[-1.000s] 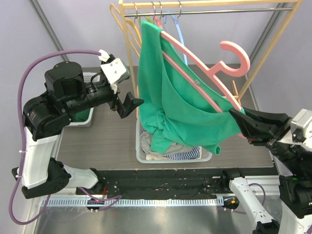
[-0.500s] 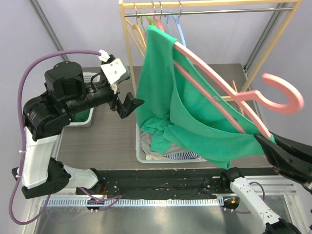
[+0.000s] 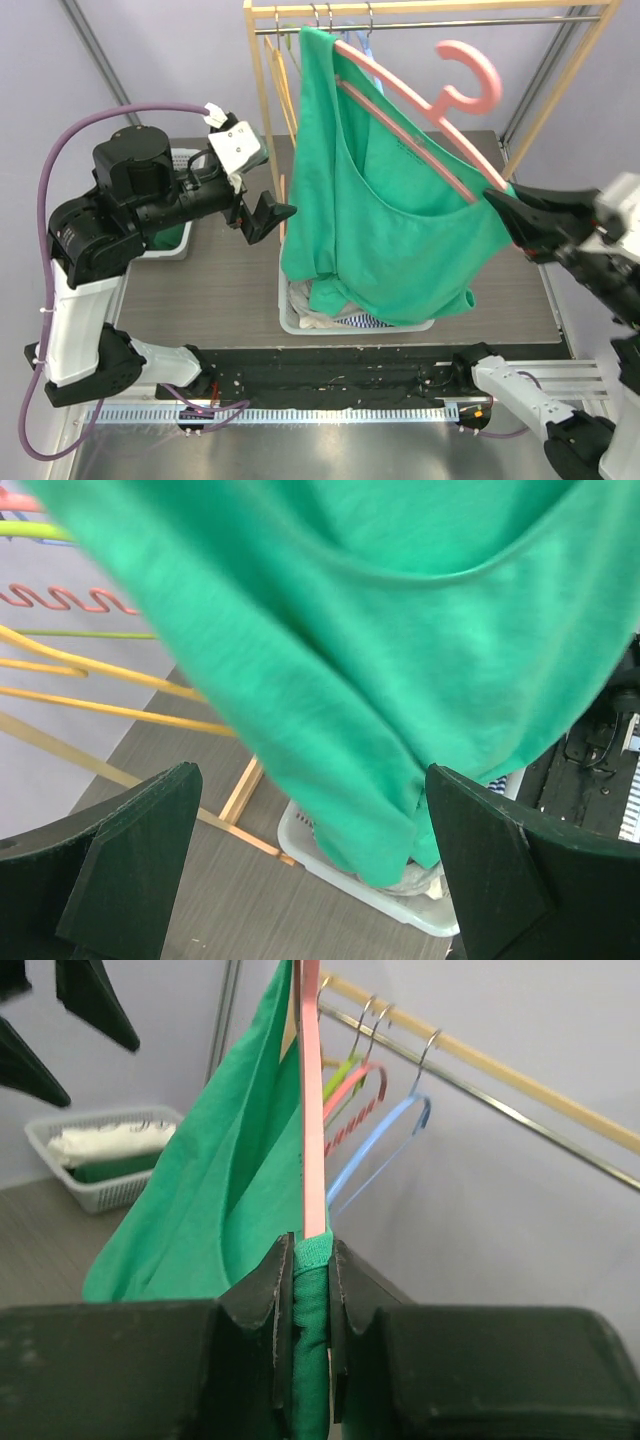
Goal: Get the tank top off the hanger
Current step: Pick up the hanger from the clothesline.
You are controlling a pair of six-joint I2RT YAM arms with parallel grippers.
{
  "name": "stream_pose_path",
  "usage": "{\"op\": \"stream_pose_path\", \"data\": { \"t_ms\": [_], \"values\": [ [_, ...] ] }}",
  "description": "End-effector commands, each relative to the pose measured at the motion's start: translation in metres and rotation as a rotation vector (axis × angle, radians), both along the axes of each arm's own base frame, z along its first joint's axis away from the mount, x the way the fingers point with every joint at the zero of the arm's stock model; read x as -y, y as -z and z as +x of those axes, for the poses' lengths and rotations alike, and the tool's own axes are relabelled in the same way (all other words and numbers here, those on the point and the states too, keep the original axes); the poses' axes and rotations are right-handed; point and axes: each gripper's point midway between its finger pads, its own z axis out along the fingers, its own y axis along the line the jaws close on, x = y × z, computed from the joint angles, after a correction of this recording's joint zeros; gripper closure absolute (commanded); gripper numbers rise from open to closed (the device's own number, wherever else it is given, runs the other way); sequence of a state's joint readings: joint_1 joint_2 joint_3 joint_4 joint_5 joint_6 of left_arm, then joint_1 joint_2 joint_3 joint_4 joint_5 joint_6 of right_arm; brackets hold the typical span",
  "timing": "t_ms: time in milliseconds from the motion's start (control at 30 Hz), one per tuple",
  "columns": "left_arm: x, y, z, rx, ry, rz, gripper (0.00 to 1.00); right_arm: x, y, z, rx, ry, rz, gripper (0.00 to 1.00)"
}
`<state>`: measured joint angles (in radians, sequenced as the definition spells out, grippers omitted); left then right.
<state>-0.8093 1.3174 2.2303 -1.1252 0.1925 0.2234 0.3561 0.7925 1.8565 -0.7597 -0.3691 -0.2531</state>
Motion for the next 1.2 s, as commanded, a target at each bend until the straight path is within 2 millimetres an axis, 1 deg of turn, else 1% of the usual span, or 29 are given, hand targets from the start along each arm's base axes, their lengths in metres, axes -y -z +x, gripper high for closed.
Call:
{"op": "stream_pose_path", "data": {
  "t_ms": [0,33,67,100,133,167,200,233,267,300,333,367,467,567,600,667,700,733,800,833,867,900,933,1000,1033,1067,1100,1133,1167],
  "values": [
    [-0.015,-0.015,-0.007,0.067,-0.014,-0.023,0.00,-0.015,-0.023,-0.020,0.135,-0.118,-0.116,0.99],
    [-0.018,-0.017,-0.009,0.086,-0.011,-0.018,0.00,-0.029,-0.003,-0.002,0.022,-0.164,-0.166,0.99],
    [-0.018,-0.018,-0.010,0.093,-0.006,-0.017,0.00,-0.037,0.000,-0.006,-0.002,-0.225,-0.187,0.99],
    [-0.019,-0.019,-0.011,0.105,0.001,-0.015,0.00,-0.039,-0.004,-0.013,-0.007,-0.256,-0.194,0.99],
    [-0.019,-0.018,-0.011,0.124,0.011,0.000,0.00,-0.045,0.009,-0.008,-0.067,-0.288,-0.214,0.99],
    [-0.023,-0.020,-0.015,0.145,0.016,-0.001,0.00,-0.050,0.015,-0.007,-0.088,-0.313,-0.219,0.99],
    [-0.023,-0.017,-0.013,0.156,0.019,0.015,0.00,-0.055,0.028,-0.003,-0.129,-0.342,-0.236,0.99],
    [-0.025,-0.017,-0.013,0.169,0.013,0.021,0.00,-0.057,0.036,-0.001,-0.158,-0.353,-0.244,0.99],
    [-0.030,-0.022,-0.015,0.210,0.013,0.020,0.00,-0.059,0.042,0.001,-0.181,-0.364,-0.250,0.99],
    [-0.029,-0.015,-0.013,0.216,0.012,0.034,0.00,-0.063,0.050,0.003,-0.207,-0.383,-0.259,0.99],
    [-0.030,-0.023,-0.011,0.259,0.001,0.014,0.00,-0.063,0.055,0.003,-0.227,-0.387,-0.266,0.99],
    [-0.035,-0.027,-0.012,0.291,-0.009,0.013,0.00,-0.065,0.062,0.009,-0.256,-0.388,-0.274,0.99],
    [-0.040,-0.028,-0.006,0.298,-0.045,0.037,0.00,-0.066,0.078,0.014,-0.305,-0.386,-0.295,0.99],
    [-0.044,-0.024,0.001,0.332,-0.074,0.073,0.00,-0.066,0.085,0.014,-0.313,-0.392,-0.307,0.99],
    [-0.042,-0.012,0.007,0.341,-0.077,0.115,0.00,-0.065,0.087,0.013,-0.318,-0.391,-0.311,0.99],
    [-0.044,-0.005,0.016,0.350,-0.106,0.147,0.00,-0.066,0.090,0.013,-0.325,-0.394,-0.314,0.99],
    [-0.040,0.005,0.023,0.348,-0.102,0.188,0.00,-0.066,0.091,0.012,-0.329,-0.399,-0.315,0.99],
    [-0.038,0.011,0.025,0.348,-0.095,0.218,0.00,-0.065,0.091,0.009,-0.324,-0.402,-0.314,0.99],
    [-0.032,0.032,0.028,0.353,-0.038,0.303,0.00,-0.064,0.091,0.007,-0.319,-0.402,-0.316,0.99],
    [-0.027,0.049,0.027,0.326,0.008,0.356,0.00,-0.064,0.090,0.005,-0.310,-0.402,-0.316,0.99],
    [-0.024,0.058,0.025,0.316,0.043,0.385,0.00,-0.064,0.089,0.005,-0.307,-0.408,-0.315,0.99],
    [-0.020,0.063,0.021,0.312,0.089,0.393,0.00,-0.066,0.089,0.004,-0.309,-0.419,-0.318,0.99],
    [-0.016,0.066,0.022,0.316,0.113,0.409,0.00,-0.068,0.090,0.007,-0.316,-0.425,-0.321,0.99],
    [-0.009,0.057,0.016,0.346,0.170,0.387,0.00,-0.071,0.094,0.009,-0.325,-0.443,-0.333,0.99],
    [-0.004,0.063,0.015,0.331,0.212,0.410,0.00,-0.073,0.095,0.011,-0.330,-0.450,-0.338,0.99],
    [-0.003,0.048,0.008,0.349,0.239,0.390,0.00,-0.077,0.100,0.016,-0.346,-0.463,-0.346,0.99],
    [-0.006,0.058,-0.001,0.300,0.282,0.424,0.00,-0.080,0.101,0.015,-0.345,-0.485,-0.352,0.99],
    [-0.002,0.058,-0.007,0.289,0.328,0.417,0.00,-0.082,0.103,0.017,-0.345,-0.495,-0.359,0.99],
    [0.003,0.052,-0.007,0.286,0.348,0.411,0.02,-0.083,0.105,0.019,-0.347,-0.502,-0.366,0.99]
  ]
}}
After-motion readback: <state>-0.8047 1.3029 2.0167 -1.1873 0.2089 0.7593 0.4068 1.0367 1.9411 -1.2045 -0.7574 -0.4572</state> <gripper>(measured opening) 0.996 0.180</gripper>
